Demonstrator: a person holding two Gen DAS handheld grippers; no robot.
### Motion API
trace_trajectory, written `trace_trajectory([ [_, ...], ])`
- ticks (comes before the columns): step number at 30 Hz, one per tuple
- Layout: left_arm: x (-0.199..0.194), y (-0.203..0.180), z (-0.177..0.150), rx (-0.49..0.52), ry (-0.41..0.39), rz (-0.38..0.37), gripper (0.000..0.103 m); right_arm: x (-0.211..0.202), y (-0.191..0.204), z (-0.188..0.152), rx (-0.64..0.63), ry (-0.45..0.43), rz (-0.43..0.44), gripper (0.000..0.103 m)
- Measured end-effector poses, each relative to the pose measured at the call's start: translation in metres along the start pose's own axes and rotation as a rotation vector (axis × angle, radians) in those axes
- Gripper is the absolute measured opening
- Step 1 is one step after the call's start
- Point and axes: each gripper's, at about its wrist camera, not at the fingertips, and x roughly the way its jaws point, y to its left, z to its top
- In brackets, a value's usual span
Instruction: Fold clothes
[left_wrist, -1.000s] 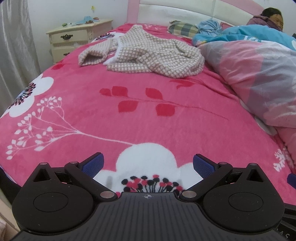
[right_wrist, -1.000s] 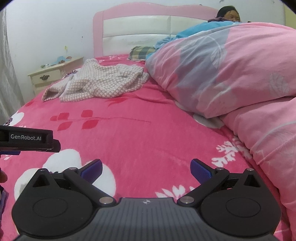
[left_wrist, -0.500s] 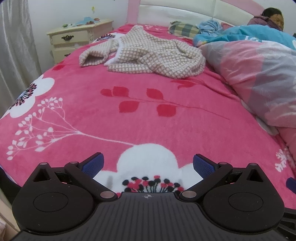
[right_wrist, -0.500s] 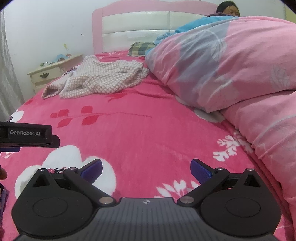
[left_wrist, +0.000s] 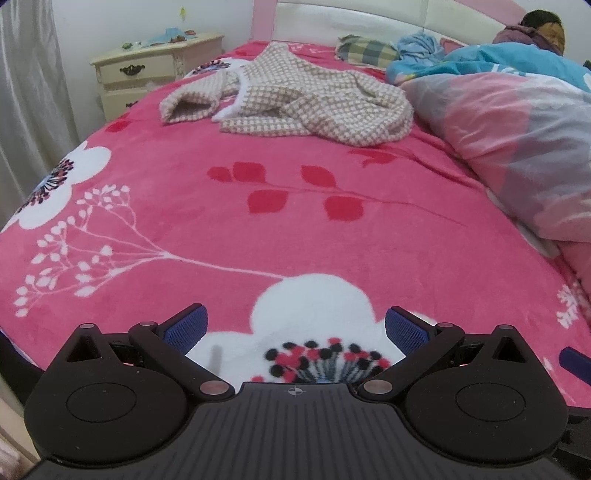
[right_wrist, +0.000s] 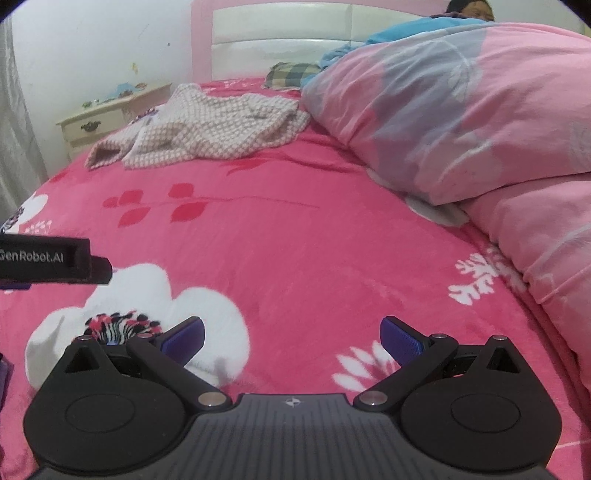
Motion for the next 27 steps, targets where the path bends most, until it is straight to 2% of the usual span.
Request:
trace_trajectory([
  [3, 0.005, 0.003, 0.011, 0.044, -0.011, 0.016, 0.103, 0.002, -0.003, 0.000, -0.035, 0.023, 0.066, 0.103],
  [6, 0.017, 0.001, 0.039, 0.113, -0.049, 0.047, 0.103, 0.009, -0.009, 0.010, -0.080, 0.065, 0.149, 0.103],
  [9, 0.034, -0.004, 0.068, 0.162, -0.093, 0.060, 0.103, 0.024, -0.015, 0.034, -0.130, 0.089, 0.189, 0.103],
  [13, 0.071, -0.004, 0.102, 0.175, -0.135, 0.069, 0.103, 0.061, -0.019, 0.076, -0.154, 0.121, 0.210, 0.103],
  [18, 0.114, 0.017, 0.130, 0.129, -0.180, 0.076, 0.103, 0.108, -0.016, 0.123, -0.153, 0.111, 0.229, 0.103],
  [23, 0.147, 0.056, 0.161, 0.020, -0.267, 0.077, 0.103, 0.147, -0.006, 0.158, -0.195, 0.052, 0.254, 0.103],
  [27, 0.170, 0.075, 0.199, -0.044, -0.325, 0.065, 0.101, 0.184, 0.005, 0.190, -0.204, 0.009, 0.290, 0.103],
])
